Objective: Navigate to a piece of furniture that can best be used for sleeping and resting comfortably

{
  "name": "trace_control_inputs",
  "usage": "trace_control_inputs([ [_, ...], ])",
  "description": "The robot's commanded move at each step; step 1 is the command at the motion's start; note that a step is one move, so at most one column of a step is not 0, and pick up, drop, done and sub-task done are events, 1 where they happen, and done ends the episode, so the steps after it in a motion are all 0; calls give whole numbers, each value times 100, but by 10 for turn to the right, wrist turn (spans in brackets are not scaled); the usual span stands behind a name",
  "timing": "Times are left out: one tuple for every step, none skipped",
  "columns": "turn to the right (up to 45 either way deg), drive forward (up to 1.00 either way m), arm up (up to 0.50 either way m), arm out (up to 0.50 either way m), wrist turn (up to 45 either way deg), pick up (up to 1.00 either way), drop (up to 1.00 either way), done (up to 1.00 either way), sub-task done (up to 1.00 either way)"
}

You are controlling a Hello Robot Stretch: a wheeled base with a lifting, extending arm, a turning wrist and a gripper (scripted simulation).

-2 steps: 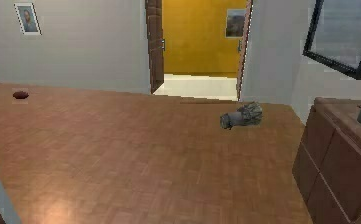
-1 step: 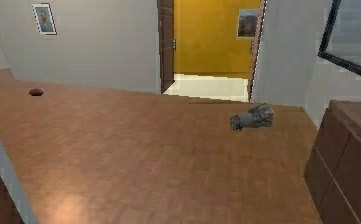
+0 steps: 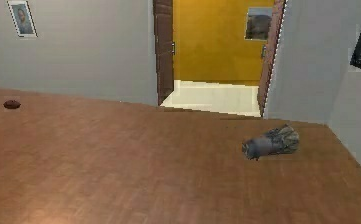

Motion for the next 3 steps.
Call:
trace_control_inputs([
  [-360,0,0,0,0,0,0,0,0],
  [0,60,0,0,0,0,0,0,0],
  [-120,0,0,0,0,0,0,0,0],
])
